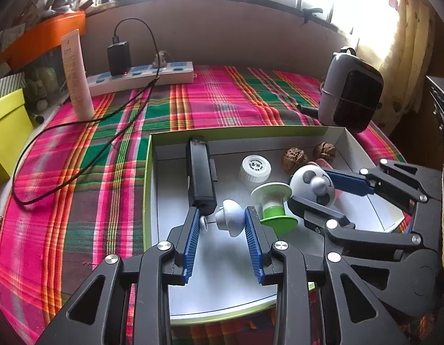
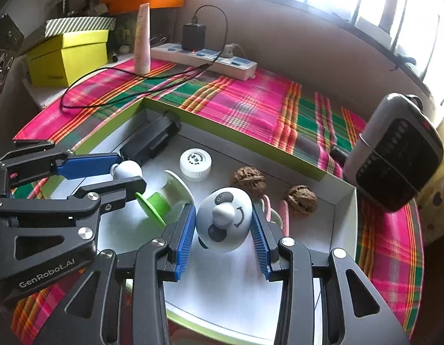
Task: Organize objects
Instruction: 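Lower the mushroom peg into the tray with the left tool while the right tool lowers the panda ball, then open both tools to release the peg and ball, then withdraw, then move the left tool to the blue-orange toy while the right tool reaches the pink-white clip, then close the left tool on the blue-orange toy while the right tool closes on the pink clip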
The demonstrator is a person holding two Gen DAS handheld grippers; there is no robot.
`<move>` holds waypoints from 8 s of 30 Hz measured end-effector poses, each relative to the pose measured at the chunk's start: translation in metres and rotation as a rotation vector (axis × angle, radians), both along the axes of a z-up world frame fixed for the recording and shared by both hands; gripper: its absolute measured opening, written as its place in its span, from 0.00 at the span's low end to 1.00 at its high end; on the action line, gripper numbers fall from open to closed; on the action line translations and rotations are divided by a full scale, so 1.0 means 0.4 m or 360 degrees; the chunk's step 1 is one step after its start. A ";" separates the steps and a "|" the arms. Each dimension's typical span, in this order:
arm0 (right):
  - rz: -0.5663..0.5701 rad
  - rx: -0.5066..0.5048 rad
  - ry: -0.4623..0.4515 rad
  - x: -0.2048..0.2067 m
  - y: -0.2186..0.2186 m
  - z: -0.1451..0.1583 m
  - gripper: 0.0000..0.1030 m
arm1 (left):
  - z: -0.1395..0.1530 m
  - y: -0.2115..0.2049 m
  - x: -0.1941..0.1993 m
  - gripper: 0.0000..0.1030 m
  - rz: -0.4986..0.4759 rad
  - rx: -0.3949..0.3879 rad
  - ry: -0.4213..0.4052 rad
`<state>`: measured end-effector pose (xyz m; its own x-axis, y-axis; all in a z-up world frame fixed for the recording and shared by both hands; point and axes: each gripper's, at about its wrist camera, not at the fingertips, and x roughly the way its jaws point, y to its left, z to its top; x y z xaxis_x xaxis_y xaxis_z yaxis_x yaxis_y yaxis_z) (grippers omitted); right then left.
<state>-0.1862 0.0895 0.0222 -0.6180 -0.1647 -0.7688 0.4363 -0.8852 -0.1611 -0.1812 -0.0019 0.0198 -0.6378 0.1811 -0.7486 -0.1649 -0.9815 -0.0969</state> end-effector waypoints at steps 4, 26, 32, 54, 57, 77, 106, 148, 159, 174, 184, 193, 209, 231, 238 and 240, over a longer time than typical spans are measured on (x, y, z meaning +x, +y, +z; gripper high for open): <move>0.0015 0.0029 -0.0009 -0.008 -0.001 -0.005 0.39 | -0.002 0.002 -0.003 0.29 0.0001 -0.0014 0.0003; 0.0031 0.0058 0.0014 -0.008 -0.008 -0.007 0.39 | -0.005 0.009 -0.003 0.30 0.0001 -0.0053 -0.0007; 0.0027 0.0048 0.0015 -0.005 -0.006 -0.006 0.39 | -0.006 0.011 -0.003 0.31 -0.0002 -0.0054 -0.0010; 0.0003 0.0022 0.0035 0.020 0.011 0.011 0.44 | 0.012 0.014 0.014 0.38 0.0004 -0.0032 -0.0010; -0.0007 0.0001 0.0036 0.029 0.017 0.014 0.44 | 0.018 0.012 0.021 0.38 0.0005 -0.0020 0.0000; -0.0127 -0.0105 0.0057 0.092 0.060 0.044 0.44 | 0.058 0.006 0.086 0.39 0.0007 0.0027 0.0055; -0.0285 -0.0291 0.0073 0.232 0.134 0.057 0.44 | 0.058 -0.006 0.204 0.40 -0.0040 0.0070 0.0066; -0.0242 -0.0359 -0.0091 0.249 0.122 -0.006 0.54 | -0.023 0.006 0.172 0.25 -0.0022 0.0115 -0.0071; -0.0145 -0.0362 -0.0137 0.244 0.089 -0.015 0.54 | -0.023 -0.024 0.193 0.24 -0.0020 0.0165 -0.0081; -0.0027 -0.0365 -0.0142 0.289 0.047 -0.012 0.54 | -0.024 -0.056 0.221 0.24 -0.0006 0.0199 -0.0099; -0.0100 -0.0334 -0.0146 0.238 0.055 -0.015 0.54 | -0.024 -0.055 0.220 0.26 -0.0029 0.0189 -0.0099; -0.0047 -0.0313 -0.0159 0.219 0.034 -0.021 0.54 | -0.023 -0.038 0.218 0.38 -0.0099 0.0138 -0.0078; -0.0051 -0.0263 -0.0127 0.220 0.016 -0.021 0.30 | -0.022 -0.048 0.219 0.37 -0.0077 0.0143 -0.0080; -0.0055 -0.0321 -0.0138 0.246 0.010 -0.023 0.18 | -0.023 -0.055 0.237 0.22 -0.0044 0.0125 -0.0079; -0.0064 -0.0276 -0.0125 0.234 -0.007 -0.025 0.19 | -0.023 -0.049 0.245 0.26 -0.0077 0.0096 -0.0075; -0.0067 -0.0257 -0.0116 0.230 -0.014 -0.025 0.19 | -0.022 -0.045 0.246 0.31 -0.0112 0.0090 -0.0064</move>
<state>-0.0941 0.0841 0.0121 -0.5707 -0.2647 -0.7774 0.4036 -0.9148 0.0152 -0.0830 -0.0200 0.0110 -0.5916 0.2672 -0.7607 -0.2280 -0.9604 -0.1600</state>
